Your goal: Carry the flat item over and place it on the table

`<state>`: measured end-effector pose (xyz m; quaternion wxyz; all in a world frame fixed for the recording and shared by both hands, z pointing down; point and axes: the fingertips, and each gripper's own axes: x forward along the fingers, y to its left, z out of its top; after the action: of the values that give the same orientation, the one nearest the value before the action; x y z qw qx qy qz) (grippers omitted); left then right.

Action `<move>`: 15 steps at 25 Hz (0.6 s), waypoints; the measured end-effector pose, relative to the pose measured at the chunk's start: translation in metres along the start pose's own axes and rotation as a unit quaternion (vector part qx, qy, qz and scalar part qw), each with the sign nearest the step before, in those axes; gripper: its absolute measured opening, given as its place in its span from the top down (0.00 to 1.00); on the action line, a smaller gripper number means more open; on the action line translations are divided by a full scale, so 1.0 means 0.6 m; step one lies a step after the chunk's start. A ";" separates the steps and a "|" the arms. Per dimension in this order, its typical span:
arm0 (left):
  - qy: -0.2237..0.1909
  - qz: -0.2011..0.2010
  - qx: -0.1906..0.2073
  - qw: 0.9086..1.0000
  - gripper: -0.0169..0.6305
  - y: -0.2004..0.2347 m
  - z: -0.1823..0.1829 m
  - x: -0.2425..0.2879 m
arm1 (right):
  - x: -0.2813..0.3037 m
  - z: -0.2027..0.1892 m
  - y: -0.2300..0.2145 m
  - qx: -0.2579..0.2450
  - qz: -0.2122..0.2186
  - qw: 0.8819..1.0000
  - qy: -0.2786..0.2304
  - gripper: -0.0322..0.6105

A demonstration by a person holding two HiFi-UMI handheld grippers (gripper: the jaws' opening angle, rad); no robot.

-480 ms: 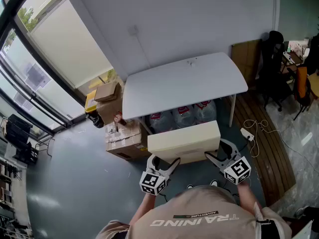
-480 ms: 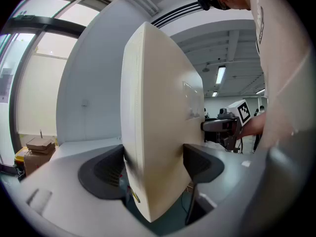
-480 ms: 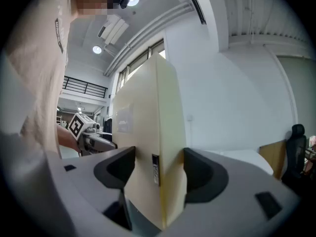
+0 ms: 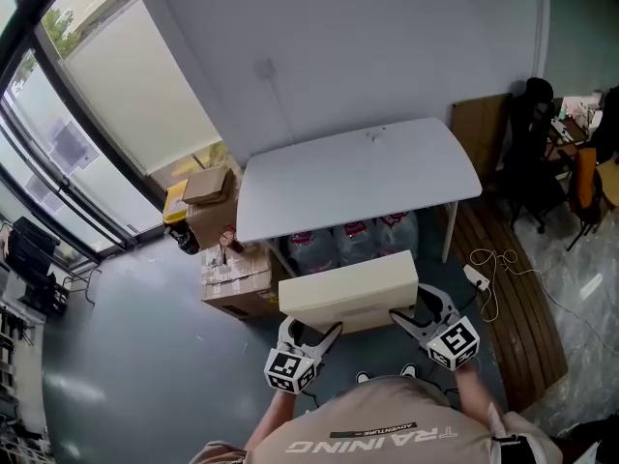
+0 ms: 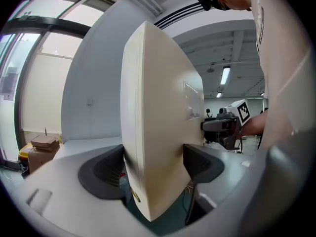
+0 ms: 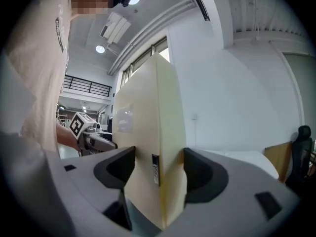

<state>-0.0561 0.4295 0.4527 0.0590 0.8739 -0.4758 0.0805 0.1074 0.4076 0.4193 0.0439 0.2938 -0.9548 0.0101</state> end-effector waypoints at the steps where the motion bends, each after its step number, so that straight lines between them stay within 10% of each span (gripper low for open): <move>1: -0.001 0.002 0.003 1.000 0.42 0.002 0.003 -0.001 | 0.003 0.002 0.000 -0.001 0.003 1.000 0.000 0.51; 15: -0.003 -0.023 0.011 1.000 0.42 0.050 -0.005 0.002 | 0.044 -0.008 0.004 0.011 -0.013 1.000 0.009 0.51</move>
<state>-0.0808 0.4126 0.4565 0.0496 0.8854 -0.4549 0.0814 0.0845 0.3949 0.4266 0.0491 0.3067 -0.9503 0.0231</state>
